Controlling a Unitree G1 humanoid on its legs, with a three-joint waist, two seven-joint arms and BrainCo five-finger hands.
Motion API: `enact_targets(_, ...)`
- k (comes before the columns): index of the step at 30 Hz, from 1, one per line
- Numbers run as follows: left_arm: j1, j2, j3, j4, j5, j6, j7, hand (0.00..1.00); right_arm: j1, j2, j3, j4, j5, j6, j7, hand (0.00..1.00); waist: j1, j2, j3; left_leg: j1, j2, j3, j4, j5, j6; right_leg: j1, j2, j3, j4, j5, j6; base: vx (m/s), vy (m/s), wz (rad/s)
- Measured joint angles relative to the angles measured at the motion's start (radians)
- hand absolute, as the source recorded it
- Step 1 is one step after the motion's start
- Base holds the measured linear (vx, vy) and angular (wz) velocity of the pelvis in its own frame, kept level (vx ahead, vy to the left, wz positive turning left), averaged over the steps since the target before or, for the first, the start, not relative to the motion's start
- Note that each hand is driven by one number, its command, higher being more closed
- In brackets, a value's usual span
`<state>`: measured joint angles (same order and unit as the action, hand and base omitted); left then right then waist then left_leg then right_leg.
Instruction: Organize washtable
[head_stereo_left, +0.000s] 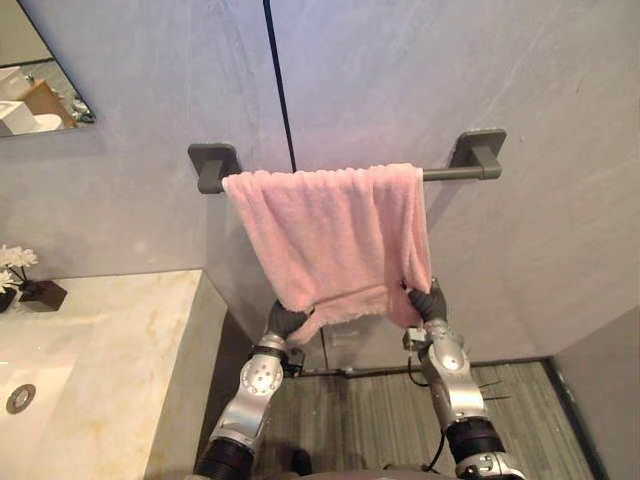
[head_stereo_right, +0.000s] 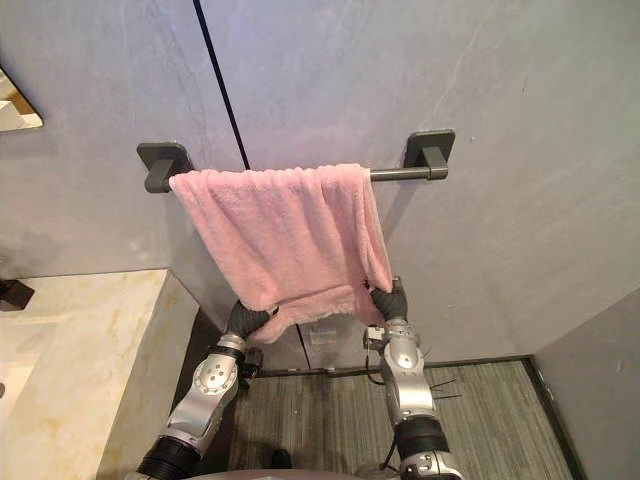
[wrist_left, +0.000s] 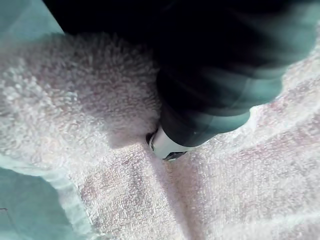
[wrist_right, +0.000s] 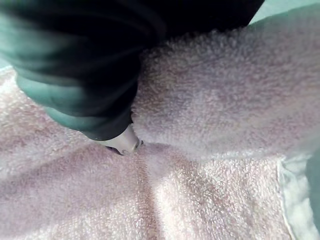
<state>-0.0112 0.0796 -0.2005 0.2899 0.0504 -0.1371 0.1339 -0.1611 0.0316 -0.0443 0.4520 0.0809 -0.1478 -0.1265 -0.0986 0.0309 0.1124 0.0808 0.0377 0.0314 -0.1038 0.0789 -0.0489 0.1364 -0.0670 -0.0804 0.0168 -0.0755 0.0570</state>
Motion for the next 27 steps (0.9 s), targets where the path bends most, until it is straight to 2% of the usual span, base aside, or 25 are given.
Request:
enact_targets(6, -0.010, -0.001, 0.037, 0.047, -0.001, -0.005, 0.000, 1.00, -0.069, 0.005, 0.000, 0.093, 0.000, 0.000, 0.023, 1.00, 0.000, -0.003, 0.001, 0.000, -0.003, -0.001, 0.000, -0.001, 0.001, 0.003, -0.003, -0.002, -0.004, 0.000, 0.000, 0.00, 0.000, 0.00)
enact_targets(7, -0.012, -0.003, 0.046, 0.057, -0.001, -0.005, 0.000, 1.00, -0.085, 0.006, 0.000, 0.115, -0.001, 0.000, 0.025, 0.00, 0.000, -0.006, 0.002, 0.000, -0.004, -0.002, 0.000, 0.001, 0.004, 0.004, -0.004, -0.004, -0.006, 0.000, 0.000, 0.00, 0.000, 0.00)
enact_targets(8, -0.012, -0.004, 0.052, 0.060, -0.001, -0.006, 0.000, 0.00, -0.089, 0.006, 0.000, 0.124, -0.001, 0.000, 0.025, 0.00, -0.001, -0.007, 0.002, 0.000, -0.004, -0.002, 0.000, 0.002, 0.005, 0.005, -0.004, -0.005, -0.008, 0.000, 0.000, -0.01, -0.017, 0.04)
enact_targets(17, -0.013, -0.008, 0.097, 0.084, -0.022, -0.006, 0.021, 0.00, -0.082, -0.018, -0.038, 0.154, -0.015, 0.007, 0.018, 0.00, 0.000, -0.022, 0.013, 0.001, -0.006, -0.004, 0.000, 0.001, 0.006, 0.018, -0.005, -0.016, -0.021, 0.000, 0.001, 0.00, -0.009, 0.03)
enact_targets(21, -0.011, -0.007, 0.099, 0.106, -0.041, -0.003, 0.023, 0.00, -0.056, -0.030, -0.068, 0.150, -0.036, 0.027, -0.007, 0.00, 0.001, -0.028, 0.016, 0.001, -0.006, -0.003, 0.000, 0.001, 0.006, 0.019, -0.006, -0.017, -0.022, -0.001, 0.001, 0.00, 0.000, 0.00)
enact_targets(22, -0.010, -0.007, 0.099, 0.115, -0.042, 0.000, 0.023, 0.00, -0.050, -0.031, -0.075, 0.152, -0.041, 0.034, -0.010, 0.00, 0.001, -0.029, 0.016, 0.001, -0.006, -0.003, 0.000, 0.001, 0.006, 0.018, -0.006, -0.017, -0.022, -0.001, 0.001, 0.00, 0.000, 0.00)
enact_targets(25, 0.028, -0.003, 0.127, 0.195, -0.045, 0.048, 0.032, 0.00, 0.028, -0.065, -0.105, 0.195, -0.056, 0.111, -0.058, 0.00, 0.003, -0.031, 0.023, 0.000, -0.004, -0.002, 0.000, -0.002, 0.003, 0.017, -0.005, -0.016, -0.023, -0.001, 0.001, 0.00, 0.000, 0.00)
enact_targets(27, 0.073, 0.007, 0.130, 0.197, -0.053, 0.065, 0.043, 0.00, 0.083, -0.082, -0.110, 0.195, -0.064, 0.133, -0.076, 0.00, 0.002, -0.031, 0.024, -0.003, -0.003, -0.001, 0.000, -0.002, 0.002, 0.017, -0.004, -0.013, -0.023, -0.001, 0.000, 0.01, -0.026, -0.05)
